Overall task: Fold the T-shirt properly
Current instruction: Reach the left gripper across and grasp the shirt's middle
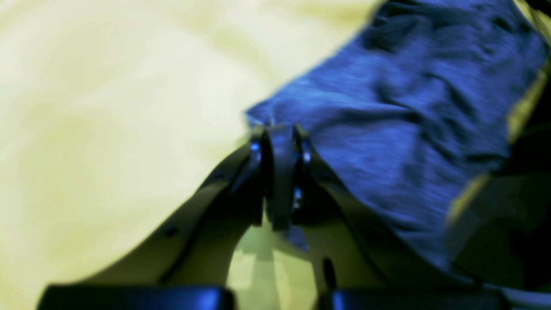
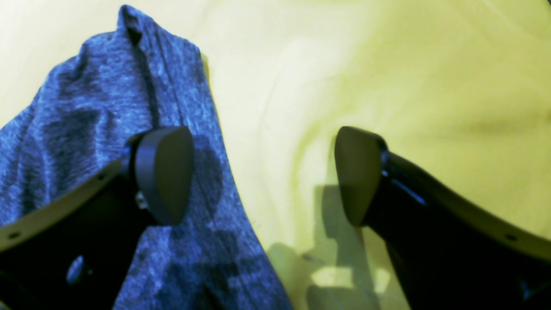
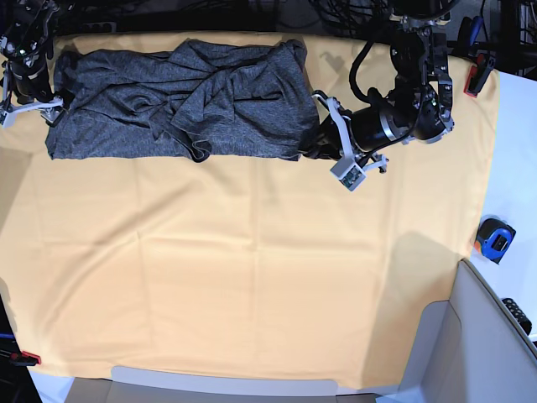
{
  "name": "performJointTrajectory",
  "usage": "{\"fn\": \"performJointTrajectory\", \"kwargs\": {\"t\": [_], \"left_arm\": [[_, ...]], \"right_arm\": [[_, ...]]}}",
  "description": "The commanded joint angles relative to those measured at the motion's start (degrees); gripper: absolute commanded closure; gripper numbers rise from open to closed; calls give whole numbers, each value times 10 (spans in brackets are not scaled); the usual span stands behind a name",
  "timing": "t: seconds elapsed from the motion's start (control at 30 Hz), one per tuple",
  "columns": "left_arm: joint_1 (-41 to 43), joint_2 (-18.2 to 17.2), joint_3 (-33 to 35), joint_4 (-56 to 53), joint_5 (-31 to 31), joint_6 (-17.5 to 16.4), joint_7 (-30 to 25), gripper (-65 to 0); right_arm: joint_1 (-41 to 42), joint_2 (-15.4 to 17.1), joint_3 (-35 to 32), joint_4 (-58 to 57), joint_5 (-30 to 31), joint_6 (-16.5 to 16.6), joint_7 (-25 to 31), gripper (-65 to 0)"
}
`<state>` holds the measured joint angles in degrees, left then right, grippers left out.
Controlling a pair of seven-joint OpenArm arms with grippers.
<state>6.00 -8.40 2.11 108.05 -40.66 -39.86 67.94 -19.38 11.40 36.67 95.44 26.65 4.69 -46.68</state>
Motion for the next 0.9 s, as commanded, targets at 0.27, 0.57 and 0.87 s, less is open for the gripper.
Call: {"fn": "performJointTrajectory", "kwargs": {"t": [0.27, 0.57, 0.87], "left_arm": [[42, -3, 122, 71, -10, -1, -10, -3], [20, -2, 242, 71, -10, -1, -18, -2], [-66, -3, 394, 71, -8, -1, -18, -2]], "right_arm": [[-3, 2, -3, 0, 16, 5, -24, -504], [2, 2, -3, -37, 16, 5, -22, -504], [11, 2, -2, -55, 16, 5, -22, -504]]}}
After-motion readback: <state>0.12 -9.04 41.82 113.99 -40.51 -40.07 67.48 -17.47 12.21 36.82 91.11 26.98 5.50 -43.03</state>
